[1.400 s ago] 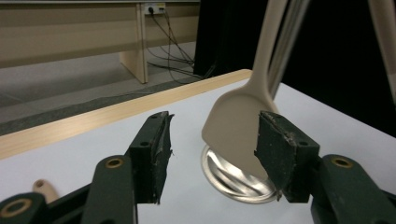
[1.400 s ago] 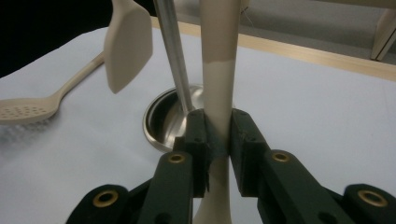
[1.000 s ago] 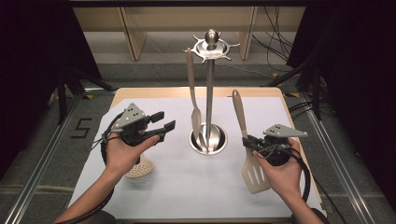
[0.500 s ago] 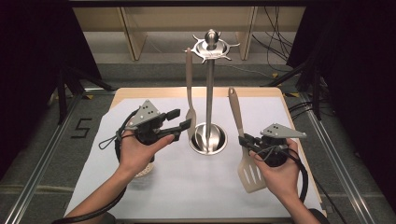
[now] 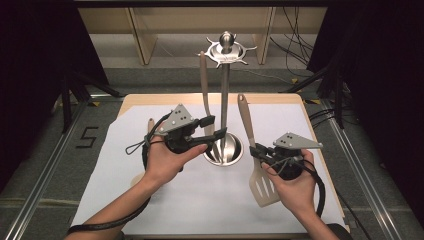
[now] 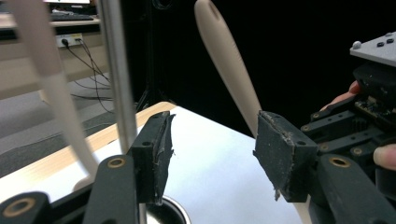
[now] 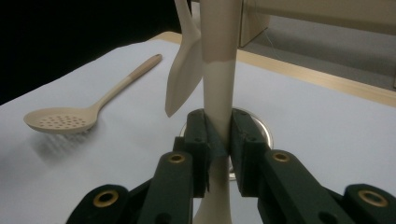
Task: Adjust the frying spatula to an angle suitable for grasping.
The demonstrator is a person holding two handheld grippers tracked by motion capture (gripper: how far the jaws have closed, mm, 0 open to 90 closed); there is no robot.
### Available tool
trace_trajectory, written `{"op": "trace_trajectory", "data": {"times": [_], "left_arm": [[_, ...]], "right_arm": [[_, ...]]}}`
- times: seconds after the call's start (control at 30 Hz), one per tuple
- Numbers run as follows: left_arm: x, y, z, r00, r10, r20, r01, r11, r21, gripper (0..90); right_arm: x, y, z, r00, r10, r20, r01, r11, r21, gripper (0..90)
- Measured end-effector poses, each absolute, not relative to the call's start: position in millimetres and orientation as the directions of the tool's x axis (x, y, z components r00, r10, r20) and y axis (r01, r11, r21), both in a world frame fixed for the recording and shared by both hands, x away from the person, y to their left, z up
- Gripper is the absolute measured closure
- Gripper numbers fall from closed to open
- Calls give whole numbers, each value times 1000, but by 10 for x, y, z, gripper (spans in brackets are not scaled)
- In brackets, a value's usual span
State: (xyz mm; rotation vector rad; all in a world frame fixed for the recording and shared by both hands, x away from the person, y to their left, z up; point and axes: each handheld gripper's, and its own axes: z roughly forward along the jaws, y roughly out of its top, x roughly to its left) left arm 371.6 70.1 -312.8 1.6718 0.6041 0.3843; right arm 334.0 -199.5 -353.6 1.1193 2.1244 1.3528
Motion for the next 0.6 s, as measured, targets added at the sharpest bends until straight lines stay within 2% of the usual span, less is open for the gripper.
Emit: {"op": "trace_trajectory", "data": {"times": [0.6], "left_arm": [[3820, 478, -3099, 821, 559, -113, 212, -115, 970, 449]], "right_arm": [[3307, -1940, -3481, -624, 777, 87, 394, 217, 893, 793]]}}
